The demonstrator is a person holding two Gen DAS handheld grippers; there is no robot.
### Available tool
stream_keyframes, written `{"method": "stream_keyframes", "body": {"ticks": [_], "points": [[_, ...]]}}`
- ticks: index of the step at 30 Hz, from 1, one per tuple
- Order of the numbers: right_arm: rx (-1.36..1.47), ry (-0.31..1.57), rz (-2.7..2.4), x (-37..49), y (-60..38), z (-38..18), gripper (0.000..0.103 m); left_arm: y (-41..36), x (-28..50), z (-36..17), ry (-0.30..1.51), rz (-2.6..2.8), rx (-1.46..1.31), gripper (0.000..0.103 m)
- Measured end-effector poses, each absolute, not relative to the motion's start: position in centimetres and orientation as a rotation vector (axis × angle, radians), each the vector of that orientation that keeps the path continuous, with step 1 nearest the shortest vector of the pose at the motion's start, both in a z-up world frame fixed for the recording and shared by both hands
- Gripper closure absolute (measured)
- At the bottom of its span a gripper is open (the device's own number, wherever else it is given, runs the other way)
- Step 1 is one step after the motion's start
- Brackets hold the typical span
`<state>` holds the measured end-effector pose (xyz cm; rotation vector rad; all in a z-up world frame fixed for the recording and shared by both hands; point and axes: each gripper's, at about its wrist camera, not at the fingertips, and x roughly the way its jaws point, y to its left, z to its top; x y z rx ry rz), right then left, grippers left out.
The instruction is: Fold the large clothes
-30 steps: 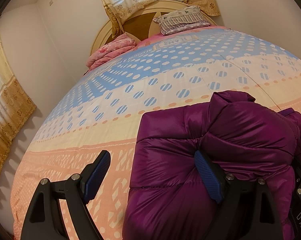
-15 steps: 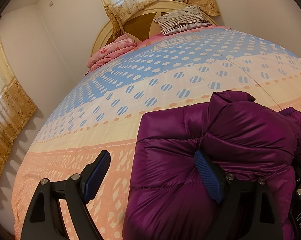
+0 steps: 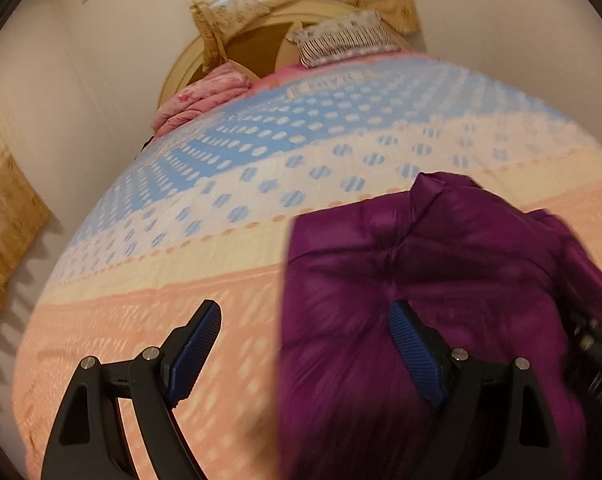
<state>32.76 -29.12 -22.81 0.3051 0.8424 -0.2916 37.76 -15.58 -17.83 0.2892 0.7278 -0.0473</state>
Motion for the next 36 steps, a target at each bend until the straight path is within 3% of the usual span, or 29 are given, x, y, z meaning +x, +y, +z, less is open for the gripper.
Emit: {"method": "stream_keyframes", "body": {"ticks": [6, 21, 23, 26, 28, 30, 36], "points": [[0.25, 0.725, -0.25, 26.1, -28.0, -20.6, 0.031, -8.6, 32.8, -17.9, 0.711, -0.125, 0.153, 0.017], [0.29, 0.764, -0.181, 26.1, -27.9, -24.2, 0.032, -9.8, 33.1, -21.5, 0.74, -0.161, 0.159, 0.017], [0.289, 0.765, -0.159, 26.1, -27.9, -24.3, 0.037, -10.1, 33.4, -21.7, 0.745, -0.17, 0.15, 0.017], [0.308, 0.763, -0.114, 26.0, -28.0, -24.5, 0.045, -11.1, 33.0, -21.7, 0.733, -0.213, 0.171, 0.032], [0.315, 0.758, -0.089, 25.8, -27.9, -24.5, 0.05, -12.3, 32.4, -21.6, 0.72, -0.244, 0.209, 0.06], [0.335, 0.749, -0.061, 25.5, -28.0, -24.6, 0.055, -13.6, 31.7, -21.6, 0.694, -0.252, 0.273, 0.072], [0.399, 0.743, -0.015, 25.3, -28.6, -24.9, 0.057, -13.4, 31.6, -21.7, 0.684, -0.232, 0.251, 0.073]]}}
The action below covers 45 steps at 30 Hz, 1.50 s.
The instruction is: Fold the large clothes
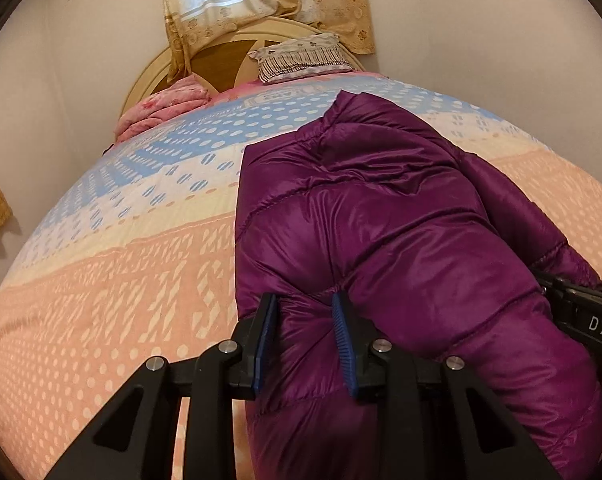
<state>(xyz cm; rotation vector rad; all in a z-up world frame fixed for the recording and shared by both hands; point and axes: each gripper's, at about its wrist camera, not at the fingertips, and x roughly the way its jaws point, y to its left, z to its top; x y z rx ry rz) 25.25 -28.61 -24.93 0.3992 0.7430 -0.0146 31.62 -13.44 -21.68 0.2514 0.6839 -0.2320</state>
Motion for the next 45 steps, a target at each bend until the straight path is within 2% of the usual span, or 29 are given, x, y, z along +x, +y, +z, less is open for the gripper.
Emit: {"method": "stream_keyframes", "body": {"ticks": [2, 4, 6, 8, 13, 14, 15, 16, 18, 20, 25, 31, 38, 45], "points": [[0.392, 0.74, -0.018, 25.2, -28.4, -24.9, 0.057, -12.9, 31.7, -21.7, 0.686, -0.222, 0.22, 0.068], [0.39, 0.737, -0.019, 25.1, -28.3, -24.9, 0.057, -12.2, 32.0, -21.5, 0.703, -0.168, 0.161, 0.037], [0.394, 0.734, -0.016, 25.0, -28.2, -24.9, 0.057, -10.2, 32.8, -21.5, 0.748, -0.147, 0.043, 0.021], [0.393, 0.732, -0.013, 25.1, -28.7, -25.0, 0.057, -8.8, 33.6, -22.0, 0.786, -0.186, -0.041, 0.019], [0.384, 0.731, -0.02, 24.9, -28.6, -25.1, 0.057, -8.7, 34.5, -22.3, 0.82, -0.251, -0.043, 0.018], [0.384, 0.731, -0.02, 24.9, -28.6, -25.0, 0.057, -8.7, 34.7, -22.3, 0.829, -0.267, -0.049, 0.019], [0.383, 0.731, -0.019, 24.9, -28.5, -25.0, 0.057, -8.8, 34.8, -22.3, 0.834, -0.294, -0.057, 0.027], [0.382, 0.732, -0.018, 24.9, -28.5, -25.0, 0.057, -9.0, 34.9, -22.3, 0.833, -0.327, -0.062, 0.039], [0.386, 0.733, -0.004, 24.9, -28.5, -24.9, 0.059, -10.0, 34.5, -22.1, 0.817, -0.373, -0.04, 0.051], [0.385, 0.723, 0.009, 24.9, -28.4, -24.8, 0.066, -10.8, 34.0, -21.7, 0.801, -0.377, -0.003, 0.058], [0.375, 0.672, 0.037, 24.0, -28.0, -24.1, 0.078, -11.5, 33.0, -20.6, 0.751, -0.356, 0.097, 0.082], [0.371, 0.612, 0.072, 23.0, -26.4, -22.7, 0.082, -10.6, 31.3, -17.7, 0.66, -0.308, 0.174, 0.088], [0.363, 0.586, 0.156, 23.4, -22.5, -20.6, 0.082, -6.0, 29.8, -14.6, 0.593, -0.254, 0.153, 0.089], [0.326, 0.582, 0.247, 24.6, -18.0, -19.2, 0.082, -0.3, 28.5, -13.8, 0.586, -0.186, 0.106, 0.089]]}}
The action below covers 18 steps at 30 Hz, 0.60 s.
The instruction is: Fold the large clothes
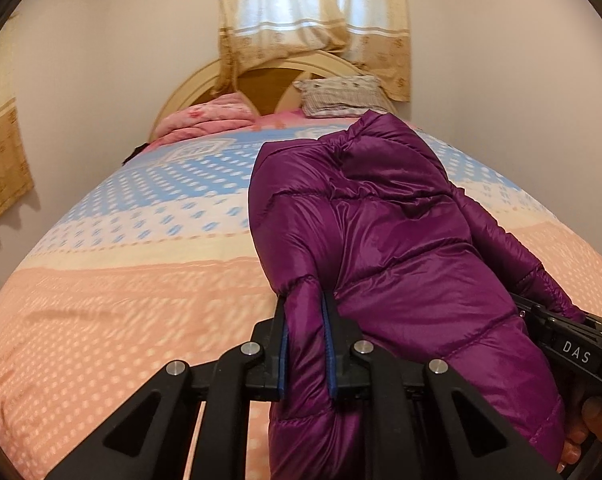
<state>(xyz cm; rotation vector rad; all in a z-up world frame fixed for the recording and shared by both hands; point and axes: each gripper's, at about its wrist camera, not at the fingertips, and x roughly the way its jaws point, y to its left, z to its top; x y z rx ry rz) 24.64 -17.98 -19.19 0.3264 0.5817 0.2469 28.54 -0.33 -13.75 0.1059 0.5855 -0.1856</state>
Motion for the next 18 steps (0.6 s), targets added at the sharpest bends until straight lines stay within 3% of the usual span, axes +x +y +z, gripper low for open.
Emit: {"method": "stream_keyframes", "body": {"ticks": [18], "points": [[0.23, 0.63, 0.393, 26.9, -10.1, -19.2, 0.082, 7.7, 27.0, -14.2, 0.607, -0.056, 0.024, 0.089]]}}
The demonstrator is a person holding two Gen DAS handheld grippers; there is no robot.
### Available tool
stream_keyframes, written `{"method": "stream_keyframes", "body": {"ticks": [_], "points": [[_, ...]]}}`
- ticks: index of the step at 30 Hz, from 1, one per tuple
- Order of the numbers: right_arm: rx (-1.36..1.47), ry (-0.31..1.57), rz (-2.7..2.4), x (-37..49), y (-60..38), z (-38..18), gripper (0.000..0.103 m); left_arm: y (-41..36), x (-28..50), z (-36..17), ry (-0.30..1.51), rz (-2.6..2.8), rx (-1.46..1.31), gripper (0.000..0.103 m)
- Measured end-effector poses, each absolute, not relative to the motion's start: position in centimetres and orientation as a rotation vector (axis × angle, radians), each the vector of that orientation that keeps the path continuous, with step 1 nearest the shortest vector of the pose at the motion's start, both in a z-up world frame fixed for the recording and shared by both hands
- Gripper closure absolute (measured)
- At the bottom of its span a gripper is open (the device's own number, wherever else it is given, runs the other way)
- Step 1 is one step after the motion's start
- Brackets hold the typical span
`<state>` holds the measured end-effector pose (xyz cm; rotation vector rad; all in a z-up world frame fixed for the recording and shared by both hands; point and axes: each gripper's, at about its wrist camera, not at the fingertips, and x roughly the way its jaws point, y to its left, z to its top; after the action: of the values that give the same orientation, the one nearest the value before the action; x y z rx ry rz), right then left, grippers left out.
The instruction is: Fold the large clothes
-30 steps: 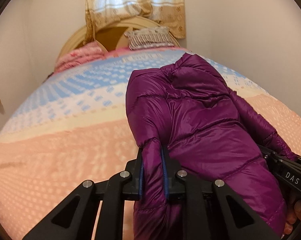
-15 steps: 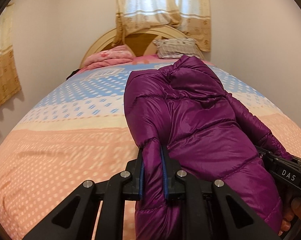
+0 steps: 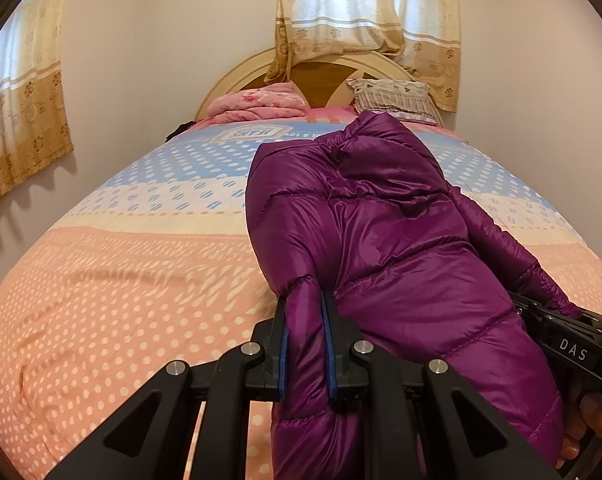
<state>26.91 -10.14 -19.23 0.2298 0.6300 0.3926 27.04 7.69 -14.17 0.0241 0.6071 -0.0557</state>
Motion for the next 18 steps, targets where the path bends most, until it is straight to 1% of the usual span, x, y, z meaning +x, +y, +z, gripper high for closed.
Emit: {"method": "stream_keyframes", "body": {"ticks": [18], "points": [[0.181, 0.682, 0.443, 27.2, -6.9, -20.5, 0.082, 11.1, 25.9, -15.6, 0.643, -0.01, -0.002, 0.089]]}}
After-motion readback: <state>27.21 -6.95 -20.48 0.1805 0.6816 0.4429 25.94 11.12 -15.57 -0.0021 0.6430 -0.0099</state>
